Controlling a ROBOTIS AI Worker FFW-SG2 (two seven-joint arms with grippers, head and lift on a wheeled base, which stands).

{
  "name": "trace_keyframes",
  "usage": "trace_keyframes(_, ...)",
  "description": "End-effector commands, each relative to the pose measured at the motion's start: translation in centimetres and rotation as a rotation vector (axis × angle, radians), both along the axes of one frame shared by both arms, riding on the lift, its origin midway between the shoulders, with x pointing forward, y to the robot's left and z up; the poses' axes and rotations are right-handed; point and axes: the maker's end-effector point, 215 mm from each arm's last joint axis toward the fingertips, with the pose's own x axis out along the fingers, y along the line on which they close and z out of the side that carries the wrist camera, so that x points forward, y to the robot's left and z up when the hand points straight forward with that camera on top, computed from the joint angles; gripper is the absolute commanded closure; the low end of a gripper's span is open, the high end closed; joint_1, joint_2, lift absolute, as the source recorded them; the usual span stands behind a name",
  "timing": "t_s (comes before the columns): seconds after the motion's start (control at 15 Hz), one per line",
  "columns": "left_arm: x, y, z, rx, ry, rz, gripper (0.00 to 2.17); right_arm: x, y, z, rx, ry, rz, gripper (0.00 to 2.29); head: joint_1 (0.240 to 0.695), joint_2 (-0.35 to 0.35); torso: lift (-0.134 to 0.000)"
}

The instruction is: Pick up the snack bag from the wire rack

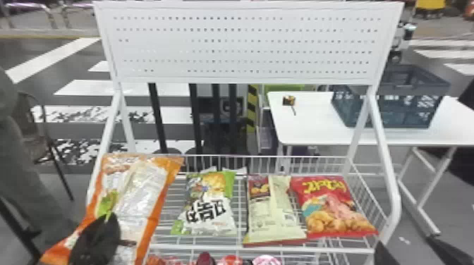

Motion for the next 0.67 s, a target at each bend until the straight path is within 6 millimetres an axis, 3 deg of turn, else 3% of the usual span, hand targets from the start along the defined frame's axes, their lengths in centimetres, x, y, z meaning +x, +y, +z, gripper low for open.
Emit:
trace_keyframes(0.0,-0.07,-0.08,-0.02,-0.001,0.002,-0.001,1.86,-0.03,0.15,0.10,0.006,-0.001,0.002,0.13,0.499,0.000,0.000)
trace_keyframes(0.6,-0.18,-0.03,0.00,0.003,0.003,0.000,1.86,-0.16,0.25,-0.06,0.007,0.003,0.004,0.13,0.499,0.000,0.000)
